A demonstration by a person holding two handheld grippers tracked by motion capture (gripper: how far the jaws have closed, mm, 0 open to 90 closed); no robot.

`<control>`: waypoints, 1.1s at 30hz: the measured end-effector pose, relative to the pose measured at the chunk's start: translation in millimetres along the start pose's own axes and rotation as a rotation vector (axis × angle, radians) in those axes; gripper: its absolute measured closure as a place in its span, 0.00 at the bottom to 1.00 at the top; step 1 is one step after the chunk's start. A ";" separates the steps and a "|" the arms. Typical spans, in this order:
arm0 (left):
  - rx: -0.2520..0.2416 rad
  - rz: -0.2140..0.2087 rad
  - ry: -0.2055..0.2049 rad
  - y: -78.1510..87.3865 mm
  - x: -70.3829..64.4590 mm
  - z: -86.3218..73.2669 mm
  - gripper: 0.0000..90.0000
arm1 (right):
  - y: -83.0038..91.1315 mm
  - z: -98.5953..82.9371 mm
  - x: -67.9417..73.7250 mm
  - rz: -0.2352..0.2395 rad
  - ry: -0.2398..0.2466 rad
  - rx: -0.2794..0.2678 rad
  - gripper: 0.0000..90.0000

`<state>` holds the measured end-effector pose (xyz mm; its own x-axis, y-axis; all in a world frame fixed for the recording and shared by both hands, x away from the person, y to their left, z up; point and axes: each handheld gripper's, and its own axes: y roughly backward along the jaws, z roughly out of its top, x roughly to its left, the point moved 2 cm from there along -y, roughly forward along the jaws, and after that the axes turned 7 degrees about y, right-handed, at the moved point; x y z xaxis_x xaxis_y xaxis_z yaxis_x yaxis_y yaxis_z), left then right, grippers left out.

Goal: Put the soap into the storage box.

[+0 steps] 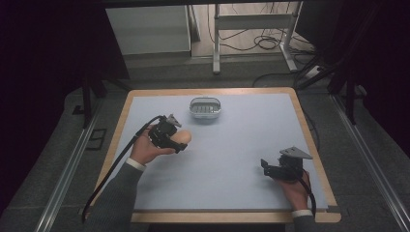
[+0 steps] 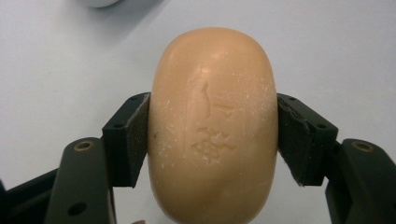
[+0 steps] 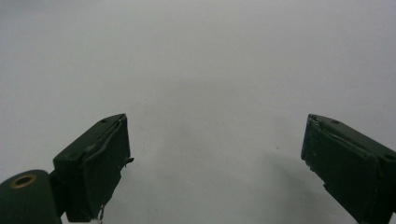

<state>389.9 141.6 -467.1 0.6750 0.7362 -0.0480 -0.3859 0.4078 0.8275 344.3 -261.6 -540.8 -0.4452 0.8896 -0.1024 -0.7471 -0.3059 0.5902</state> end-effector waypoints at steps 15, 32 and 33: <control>-0.005 0.008 -0.006 -1.3 6.2 16.2 0.36 | -0.4 0.0 -0.1 0.001 -0.003 0.003 0.09; -0.008 0.006 0.008 -3.6 14.7 33.6 0.36 | -0.8 0.0 -0.4 -0.002 -0.007 0.006 0.09; -0.008 0.003 0.006 -3.8 15.3 34.8 0.36 | -0.9 0.0 -0.4 -0.002 -0.007 0.008 0.09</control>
<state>423.6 132.4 -451.5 0.6705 0.7403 -0.0491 -0.3926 0.4102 0.8232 345.2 -261.7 -541.3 -0.4398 0.8927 -0.0979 -0.7440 -0.3011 0.5964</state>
